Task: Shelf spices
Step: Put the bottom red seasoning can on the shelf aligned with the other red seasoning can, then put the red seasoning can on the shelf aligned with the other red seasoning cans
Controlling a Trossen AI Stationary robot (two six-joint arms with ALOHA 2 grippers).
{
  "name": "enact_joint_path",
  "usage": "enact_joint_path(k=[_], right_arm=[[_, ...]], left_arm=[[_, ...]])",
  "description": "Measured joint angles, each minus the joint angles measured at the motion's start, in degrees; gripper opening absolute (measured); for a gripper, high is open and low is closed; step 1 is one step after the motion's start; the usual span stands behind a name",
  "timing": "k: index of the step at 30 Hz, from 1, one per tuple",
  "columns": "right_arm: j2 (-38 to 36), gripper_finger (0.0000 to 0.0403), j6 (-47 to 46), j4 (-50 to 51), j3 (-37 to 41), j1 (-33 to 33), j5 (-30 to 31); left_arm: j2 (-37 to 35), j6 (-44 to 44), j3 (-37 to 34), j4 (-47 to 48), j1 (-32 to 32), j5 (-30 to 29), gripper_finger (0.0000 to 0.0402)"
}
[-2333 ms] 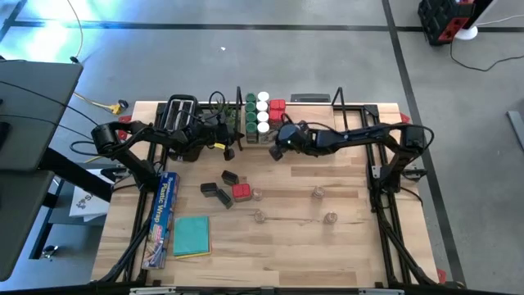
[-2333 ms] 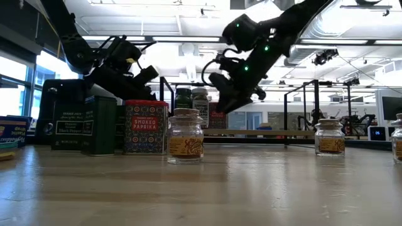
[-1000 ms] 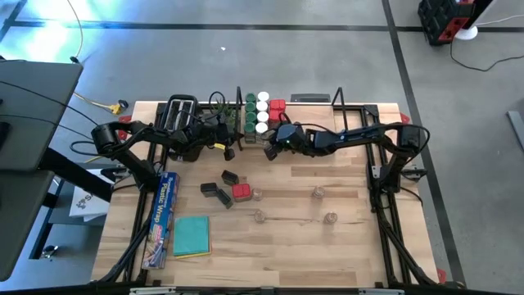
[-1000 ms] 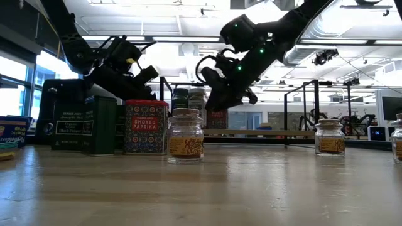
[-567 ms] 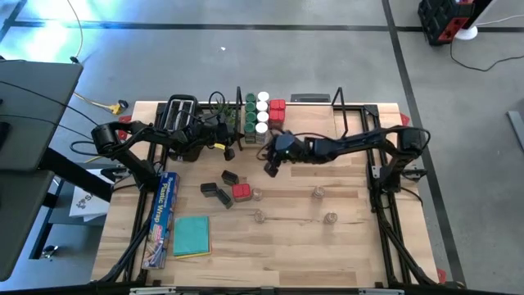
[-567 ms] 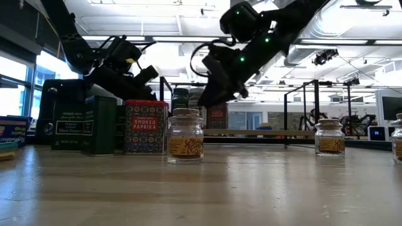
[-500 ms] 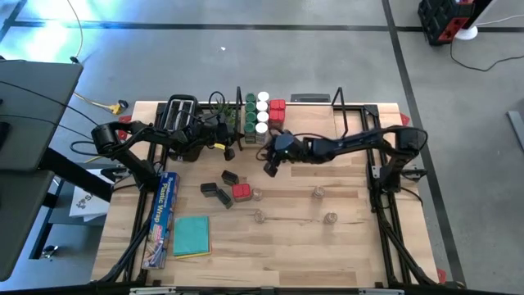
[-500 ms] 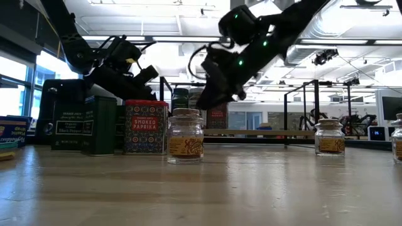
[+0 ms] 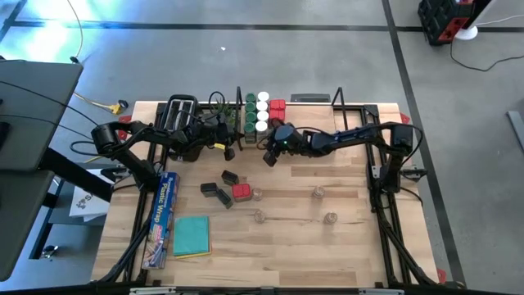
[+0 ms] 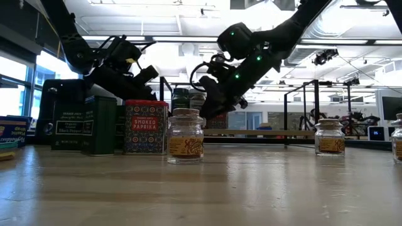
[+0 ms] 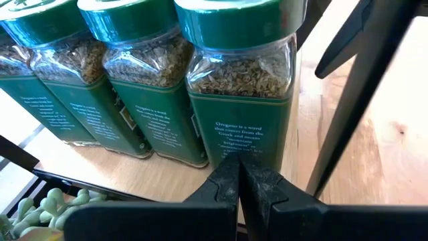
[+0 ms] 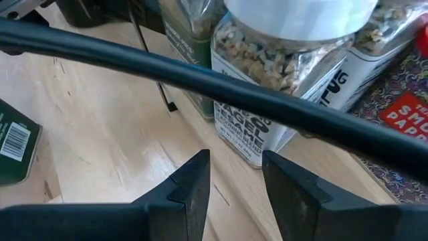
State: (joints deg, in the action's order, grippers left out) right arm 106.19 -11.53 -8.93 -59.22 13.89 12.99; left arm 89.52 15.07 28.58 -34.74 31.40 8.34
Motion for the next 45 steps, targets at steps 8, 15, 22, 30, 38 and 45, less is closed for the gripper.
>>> enact_joint_path(k=[8, 15, 22, 30, 38, 45], right_arm=[[0.0, 0.0133, 0.0, 0.0, 0.0, -2.5, 0.0], [-0.4, 0.0133, 0.0, -0.1, 0.0, -4.3, 2.3], [-7.2, 0.0133, 1.2, 7.5, 0.0, -5.3, 6.4], [-19.2, 0.0133, 4.1, 23.7, 0.0, -5.4, 11.9], [-21.3, 0.0133, 8.7, 23.4, 0.0, -7.2, 0.0], [-15.0, 0.0133, 11.5, 5.0, 0.0, -21.2, -2.1]], left_arm=[[0.0, -0.2, 0.0, -0.3, 0.0, 0.0, 0.0], [0.0, -1.5, 0.0, -2.4, 0.0, 0.0, 0.0], [-0.2, -1.5, 0.0, -2.1, 0.0, -0.5, 0.0], [-5.5, 0.2, 0.0, 4.9, 0.0, -6.0, 0.0], [-15.8, 0.2, 0.0, 17.0, -0.3, -7.4, 0.0], [-25.6, -0.5, 0.0, 30.8, -5.8, -14.5, 0.0]])
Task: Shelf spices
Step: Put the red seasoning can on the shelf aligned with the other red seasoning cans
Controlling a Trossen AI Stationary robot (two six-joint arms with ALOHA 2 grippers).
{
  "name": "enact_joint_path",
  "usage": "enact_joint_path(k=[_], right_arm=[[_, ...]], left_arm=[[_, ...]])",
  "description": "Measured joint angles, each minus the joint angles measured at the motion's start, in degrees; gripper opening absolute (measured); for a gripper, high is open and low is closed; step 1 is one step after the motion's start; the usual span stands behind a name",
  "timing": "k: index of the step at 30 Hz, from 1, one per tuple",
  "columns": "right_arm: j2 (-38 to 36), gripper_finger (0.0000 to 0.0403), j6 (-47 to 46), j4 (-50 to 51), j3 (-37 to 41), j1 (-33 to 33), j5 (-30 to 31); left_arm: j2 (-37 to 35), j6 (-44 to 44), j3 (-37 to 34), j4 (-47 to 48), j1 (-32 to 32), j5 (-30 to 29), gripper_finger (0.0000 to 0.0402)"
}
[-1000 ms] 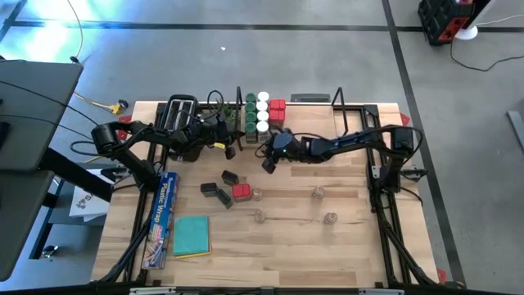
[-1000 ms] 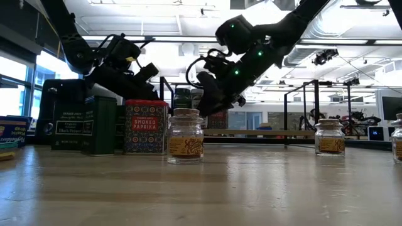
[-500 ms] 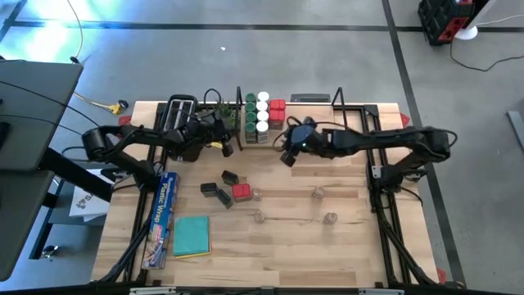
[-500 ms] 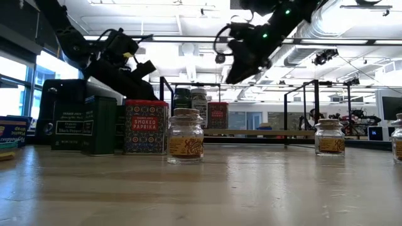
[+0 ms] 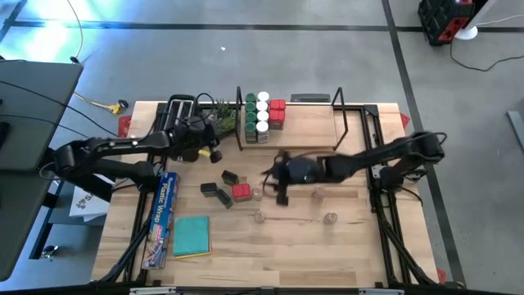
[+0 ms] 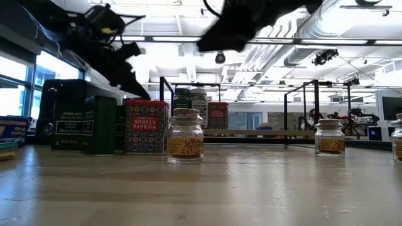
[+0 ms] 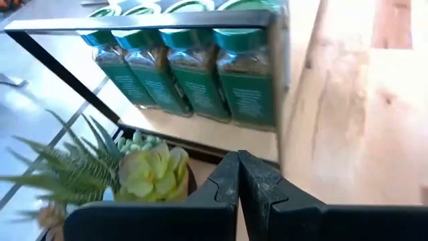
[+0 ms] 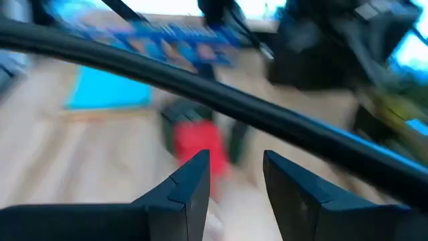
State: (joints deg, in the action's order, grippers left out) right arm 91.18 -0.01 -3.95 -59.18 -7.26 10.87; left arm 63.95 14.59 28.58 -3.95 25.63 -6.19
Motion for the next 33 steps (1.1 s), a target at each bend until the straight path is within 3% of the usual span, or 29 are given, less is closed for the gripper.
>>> enact_joint_path(k=[4, 6, 11, 15, 19, 23, 28, 33], right_arm=[[7.4, 0.0133, 2.0, -15.5, -0.2, -3.6, -1.8], [10.9, 0.0136, 3.3, -16.7, -2.1, -3.7, -1.9], [17.0, 0.0171, 3.0, -7.1, -10.7, -1.3, -3.1], [20.5, 0.0232, 3.3, 2.7, -18.0, 0.7, -8.5], [23.4, 0.03, 5.4, 8.9, -23.4, 1.8, -8.9], [26.6, 0.034, 4.8, 10.9, -25.5, 2.2, -8.9], [29.3, 0.0346, 4.4, 12.6, -25.5, 2.4, -8.0], [30.0, 0.0317, 3.5, 12.3, -25.5, 2.4, -7.7]], left_arm=[[-5.2, -3.1, 0.0, 6.1, -4.9, -4.8, 0.0], [-7.5, -4.6, 0.0, 9.2, -7.1, -7.1, 0.0], [-11.2, -7.2, 0.0, 14.4, -11.3, -12.2, 0.0], [-12.1, -7.8, 0.0, 16.6, -12.7, -14.3, 0.0], [-11.8, -8.4, 0.0, 17.3, -13.0, -14.7, 0.0], [-11.6, -8.5, 0.0, 18.0, -13.0, -14.7, 0.0], [-11.4, -8.6, 0.0, 18.3, -13.0, -14.7, 0.0], [-11.4, -8.6, 0.0, 18.7, -13.0, -14.5, 0.0]])
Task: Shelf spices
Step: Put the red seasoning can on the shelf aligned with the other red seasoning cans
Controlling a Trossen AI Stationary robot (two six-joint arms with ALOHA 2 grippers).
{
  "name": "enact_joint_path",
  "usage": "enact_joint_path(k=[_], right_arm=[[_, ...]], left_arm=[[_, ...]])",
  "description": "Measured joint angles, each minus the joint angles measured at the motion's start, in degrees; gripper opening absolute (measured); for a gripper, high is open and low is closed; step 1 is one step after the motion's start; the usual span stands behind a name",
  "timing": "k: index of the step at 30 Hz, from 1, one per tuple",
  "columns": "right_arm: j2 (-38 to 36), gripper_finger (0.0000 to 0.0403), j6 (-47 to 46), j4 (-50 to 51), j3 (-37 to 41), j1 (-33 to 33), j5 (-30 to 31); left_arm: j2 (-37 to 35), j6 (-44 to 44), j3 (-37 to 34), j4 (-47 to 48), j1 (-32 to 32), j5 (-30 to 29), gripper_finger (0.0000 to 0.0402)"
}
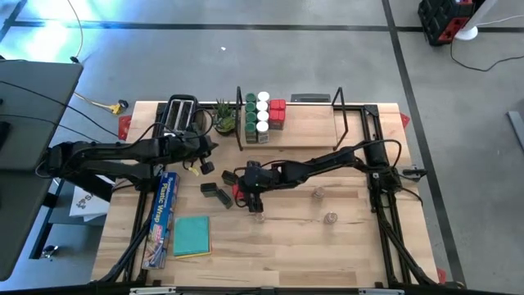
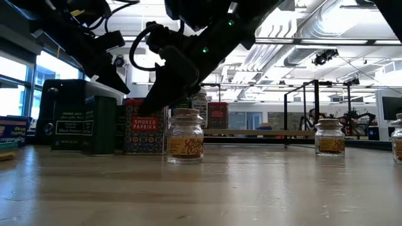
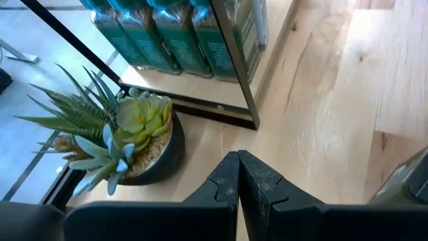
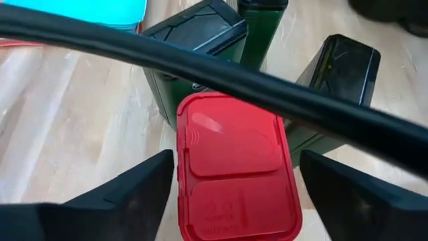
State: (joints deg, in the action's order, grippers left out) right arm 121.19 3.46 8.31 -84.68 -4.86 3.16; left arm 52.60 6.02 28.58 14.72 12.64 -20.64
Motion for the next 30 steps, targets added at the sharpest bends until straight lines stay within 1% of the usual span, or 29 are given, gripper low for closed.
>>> enact_joint_path(k=[3, 8, 11, 13, 15, 17, 21, 24, 27, 30], right_arm=[[0.0, 0.0279, 0.0, -0.6, 0.0, 0.0, 0.0], [0.0, 0.0204, -1.1, -0.8, 0.0, 0.0, -0.2], [-0.9, 0.0202, -1.7, -0.4, 0.0, 0.0, 0.3], [-3.2, 0.0202, -1.2, 0.4, 0.0, 0.0, 0.5], [-6.7, 0.0202, -0.1, 1.5, 0.0, 0.0, 0.5], [-10.6, 0.0202, 1.1, 5.1, 0.0, -0.1, 1.4], [-18.7, 0.0202, 3.7, 15.4, 0.0, -0.6, 8.0], [-24.4, 0.0202, 5.5, 21.8, 0.4, 0.6, 11.8], [-29.2, 0.0202, 5.8, 24.3, 4.6, 3.5, 13.3], [-33.3, 0.0202, 6.0, 22.4, 12.2, 7.7, 12.9]], left_arm=[[0.0, 0.0, 0.0, 0.1, 0.0, 0.0, 0.0], [0.0, -0.5, 0.0, 0.4, 0.0, 0.1, 0.0], [0.0, -0.5, 0.0, 0.6, 0.0, 0.1, 0.0], [0.0, -0.4, 0.0, 0.5, 0.0, 0.1, 0.0], [0.0, -0.5, 0.0, 0.6, 0.0, 0.1, 0.0], [0.0, -0.4, 0.0, 0.6, 0.0, 0.1, 0.0], [0.0, -0.4, 0.0, 0.6, 0.0, 0.1, 0.0], [0.0, -0.4, 0.0, 0.5, 0.0, 0.1, 0.0], [0.0, -0.4, 0.0, 0.6, 0.0, 0.1, 0.0], [0.0, -0.3, 0.0, 0.5, 0.0, 0.1, 0.0]])
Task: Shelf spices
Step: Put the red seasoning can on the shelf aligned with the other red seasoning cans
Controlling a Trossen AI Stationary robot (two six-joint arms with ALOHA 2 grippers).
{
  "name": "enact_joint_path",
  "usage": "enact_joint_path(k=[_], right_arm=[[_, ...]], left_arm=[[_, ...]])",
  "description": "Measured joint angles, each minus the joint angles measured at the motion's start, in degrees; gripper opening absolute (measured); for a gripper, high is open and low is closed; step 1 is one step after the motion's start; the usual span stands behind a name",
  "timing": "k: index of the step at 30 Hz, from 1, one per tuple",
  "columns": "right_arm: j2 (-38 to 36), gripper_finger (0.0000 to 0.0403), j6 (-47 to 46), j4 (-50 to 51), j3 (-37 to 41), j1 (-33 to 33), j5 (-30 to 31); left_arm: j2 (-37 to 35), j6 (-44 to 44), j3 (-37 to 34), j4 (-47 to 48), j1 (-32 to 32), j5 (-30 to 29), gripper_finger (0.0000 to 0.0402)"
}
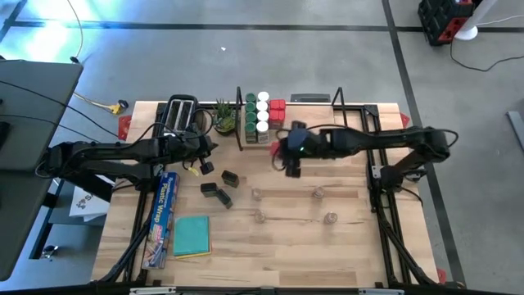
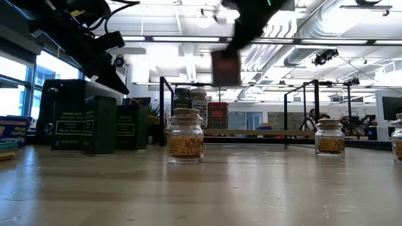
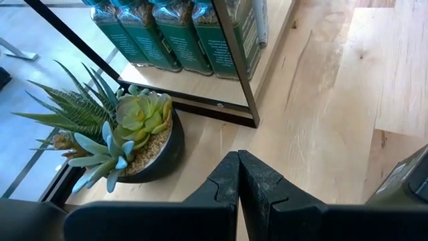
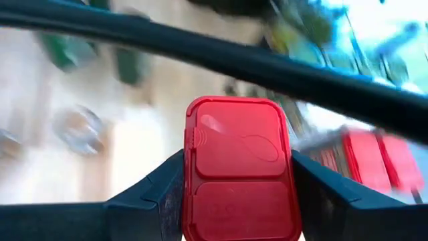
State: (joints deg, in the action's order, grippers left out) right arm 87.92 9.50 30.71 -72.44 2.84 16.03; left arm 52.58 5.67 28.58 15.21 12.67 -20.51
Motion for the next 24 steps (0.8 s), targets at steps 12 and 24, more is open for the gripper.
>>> enact_joint_path(k=[12, 24], right_arm=[[3.7, 0.0202, 3.7, -22.4, 14.0, 18.0, -13.1], [9.3, 0.0272, 7.0, -23.8, 11.3, 20.2, -14.7]], left_arm=[[0.0, 0.3, 0.0, 0.0, 0.0, 0.4, 0.0], [0.0, -0.5, 0.0, -0.1, 0.0, 0.9, 0.0]])
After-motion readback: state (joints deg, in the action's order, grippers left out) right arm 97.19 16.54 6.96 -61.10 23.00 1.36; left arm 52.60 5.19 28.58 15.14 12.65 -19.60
